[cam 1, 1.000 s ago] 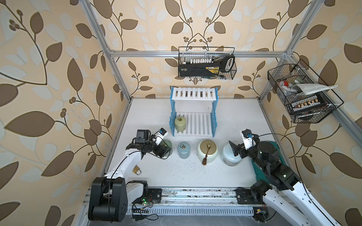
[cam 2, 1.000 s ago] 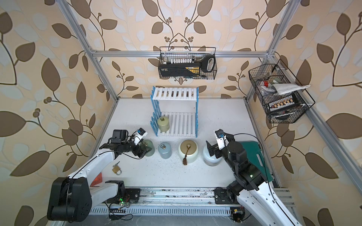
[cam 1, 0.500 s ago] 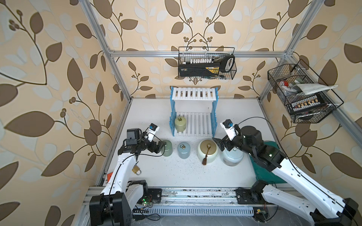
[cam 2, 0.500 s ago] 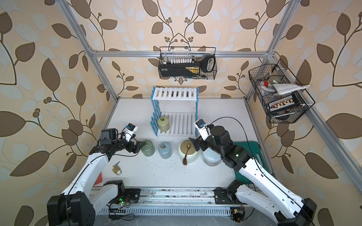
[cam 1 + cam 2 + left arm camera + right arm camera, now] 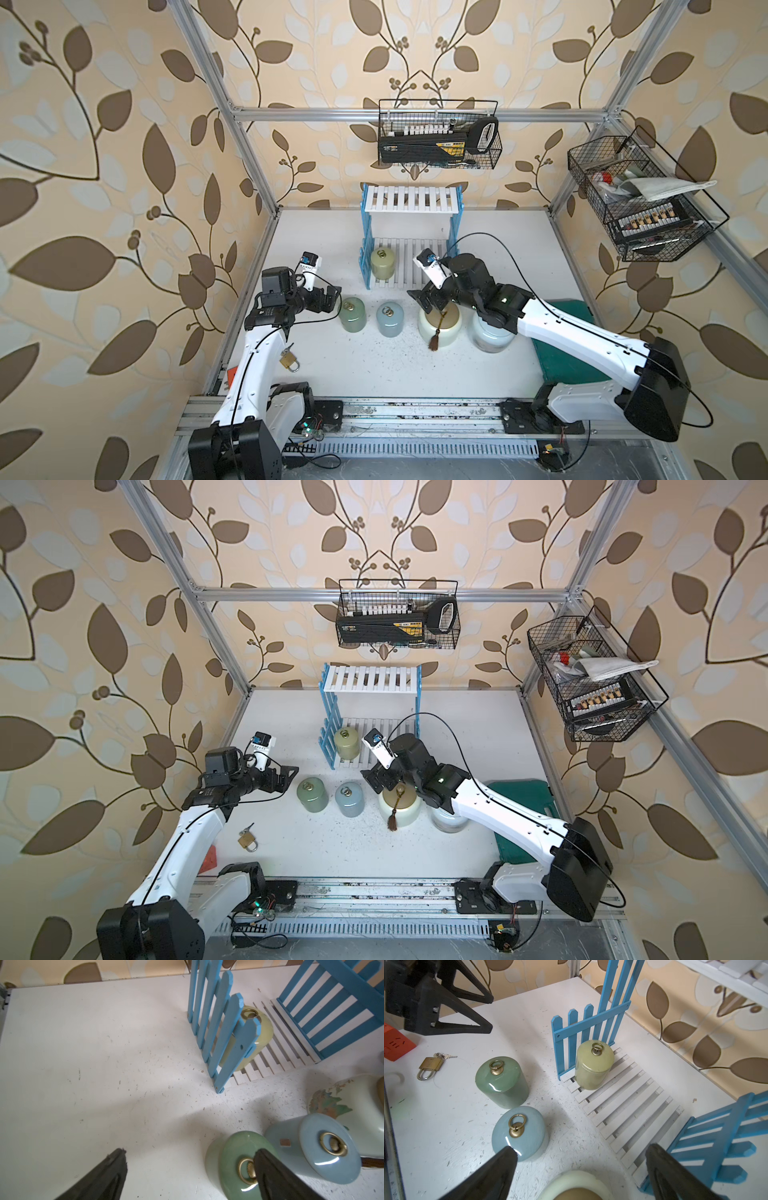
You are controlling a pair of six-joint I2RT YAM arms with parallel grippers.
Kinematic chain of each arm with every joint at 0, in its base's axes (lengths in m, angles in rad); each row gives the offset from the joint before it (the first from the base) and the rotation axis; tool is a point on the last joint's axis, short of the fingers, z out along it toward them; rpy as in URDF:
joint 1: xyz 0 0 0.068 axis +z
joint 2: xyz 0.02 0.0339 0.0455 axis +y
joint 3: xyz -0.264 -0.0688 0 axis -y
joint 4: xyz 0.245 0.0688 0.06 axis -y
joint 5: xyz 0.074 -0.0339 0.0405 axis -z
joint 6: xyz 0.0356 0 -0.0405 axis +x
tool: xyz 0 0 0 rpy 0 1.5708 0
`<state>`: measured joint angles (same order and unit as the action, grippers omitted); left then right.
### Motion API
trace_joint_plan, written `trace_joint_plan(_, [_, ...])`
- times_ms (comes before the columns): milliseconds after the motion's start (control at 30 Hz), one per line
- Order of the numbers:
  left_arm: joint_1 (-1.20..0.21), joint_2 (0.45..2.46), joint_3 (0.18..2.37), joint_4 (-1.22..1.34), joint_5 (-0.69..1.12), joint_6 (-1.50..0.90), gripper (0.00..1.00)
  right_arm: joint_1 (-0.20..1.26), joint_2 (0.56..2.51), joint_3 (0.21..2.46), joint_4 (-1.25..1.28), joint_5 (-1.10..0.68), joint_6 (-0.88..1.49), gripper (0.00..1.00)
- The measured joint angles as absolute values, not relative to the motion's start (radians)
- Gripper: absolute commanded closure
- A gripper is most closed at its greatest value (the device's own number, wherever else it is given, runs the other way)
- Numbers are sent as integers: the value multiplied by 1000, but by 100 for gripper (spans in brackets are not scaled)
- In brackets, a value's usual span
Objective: Remove the tea canisters from the shelf
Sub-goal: Pick up the tea canister from the shelf.
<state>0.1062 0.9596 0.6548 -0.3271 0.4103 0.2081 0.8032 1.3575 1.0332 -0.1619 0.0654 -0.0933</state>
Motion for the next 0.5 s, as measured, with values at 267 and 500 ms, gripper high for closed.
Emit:
trace_joint_plan(267, [119, 957, 660, -309, 289, 158, 1, 803, 1579, 1166, -89, 47, -89, 1])
trace_joint_plan(500, [119, 957, 660, -294, 200, 131, 1, 789, 1751, 1277, -58, 13, -73, 1])
